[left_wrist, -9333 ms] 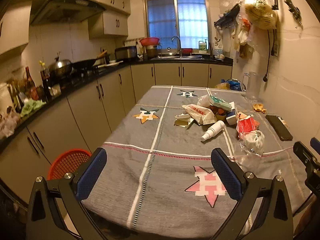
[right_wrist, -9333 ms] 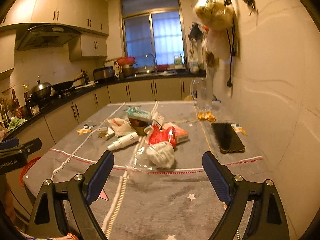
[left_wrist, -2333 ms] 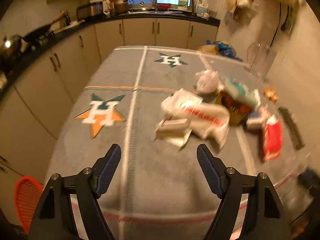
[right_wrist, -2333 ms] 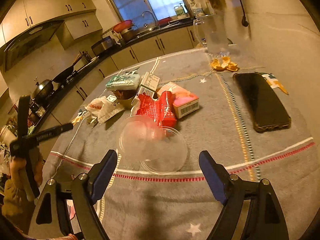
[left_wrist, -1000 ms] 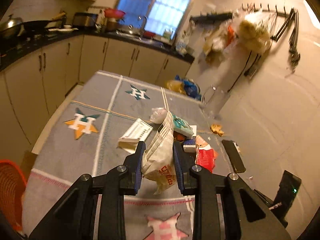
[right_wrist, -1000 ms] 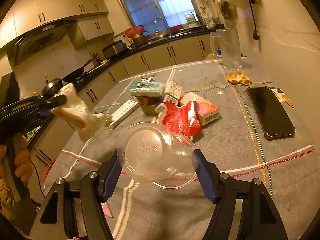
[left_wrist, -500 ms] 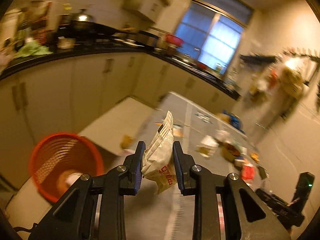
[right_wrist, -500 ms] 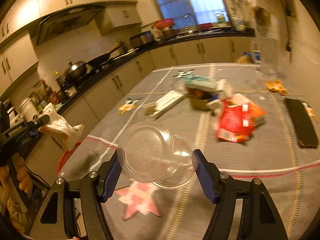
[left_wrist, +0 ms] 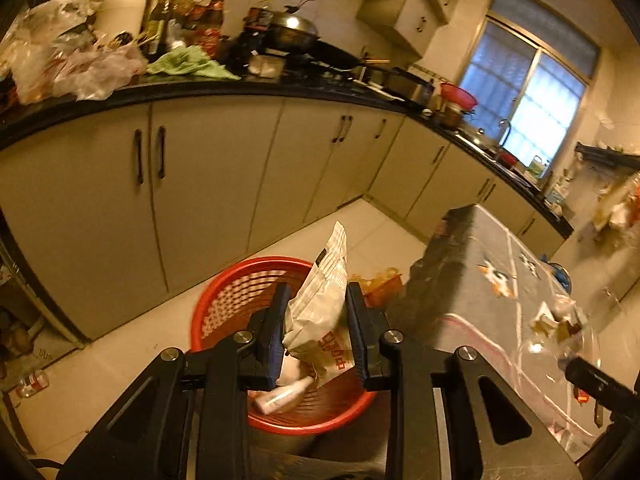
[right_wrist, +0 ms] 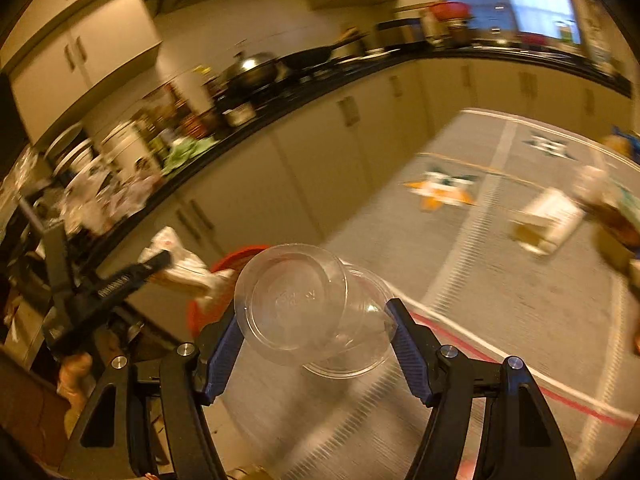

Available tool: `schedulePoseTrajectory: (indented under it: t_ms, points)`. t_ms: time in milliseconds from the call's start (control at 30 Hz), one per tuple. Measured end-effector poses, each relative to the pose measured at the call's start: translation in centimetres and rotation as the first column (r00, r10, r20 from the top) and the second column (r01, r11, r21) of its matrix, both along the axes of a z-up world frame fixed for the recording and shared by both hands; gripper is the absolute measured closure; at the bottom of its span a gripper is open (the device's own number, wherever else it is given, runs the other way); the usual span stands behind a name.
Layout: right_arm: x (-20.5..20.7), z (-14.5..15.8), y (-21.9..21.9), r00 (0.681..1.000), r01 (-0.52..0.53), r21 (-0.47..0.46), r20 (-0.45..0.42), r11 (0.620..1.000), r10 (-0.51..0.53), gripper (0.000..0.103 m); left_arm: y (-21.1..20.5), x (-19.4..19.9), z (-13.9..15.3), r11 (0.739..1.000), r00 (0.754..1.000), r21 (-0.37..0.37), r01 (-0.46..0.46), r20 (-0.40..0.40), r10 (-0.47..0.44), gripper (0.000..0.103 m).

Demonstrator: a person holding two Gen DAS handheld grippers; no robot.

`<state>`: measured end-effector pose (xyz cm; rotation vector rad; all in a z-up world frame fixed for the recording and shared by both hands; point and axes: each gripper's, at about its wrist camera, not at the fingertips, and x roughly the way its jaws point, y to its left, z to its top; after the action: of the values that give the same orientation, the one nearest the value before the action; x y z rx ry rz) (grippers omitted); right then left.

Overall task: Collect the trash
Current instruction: 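Carry the paper bag and clear cup to the red wastebasket and release both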

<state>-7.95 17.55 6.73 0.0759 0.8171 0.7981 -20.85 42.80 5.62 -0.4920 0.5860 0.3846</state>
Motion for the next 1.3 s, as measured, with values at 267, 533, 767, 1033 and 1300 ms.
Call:
schedulePoseTrajectory:
  t_ms: [267, 533, 767, 1033, 1300]
  points:
    - [2.4, -2.1, 10.5, 0.991, -0.118, 0.014, -0.066, 0.993, 0.119, 0.028, 3.0, 0.1, -1.5, 0.999, 0.999, -0.027, -0.020, -0.031, 0.020, 0.076]
    - [3.9, -4.2, 14.2, 0.981, -0.132, 0.054, -0.138, 0.990, 0.138, 0.022, 3.3, -0.6, -1.3, 0.999, 1.000, -0.033, -0.031, -0.004, 0.031, 0.048]
    - [4.0, -4.1, 11.3, 0.988, -0.075, 0.051, -0.135, 0.996, 0.081, 0.022, 1.8, -0.5, -0.5, 1.000, 1.000, -0.008, -0.014, 0.005, 0.014, 0.044]
    - [4.1, -3.2, 15.3, 0.976, -0.166, 0.077, -0.128, 0.983, 0.175, 0.022, 1.2, -1.6, 0.9, 0.999, 0.999, 0.015, -0.048, 0.010, 0.048, 0.043]
    - [4.3, -2.7, 15.5, 0.970, -0.152, 0.165, -0.164, 0.974, 0.179, 0.010, 0.7, -3.2, 2.6, 0.991, 0.996, 0.096, -0.090, 0.024, 0.088, 0.027]
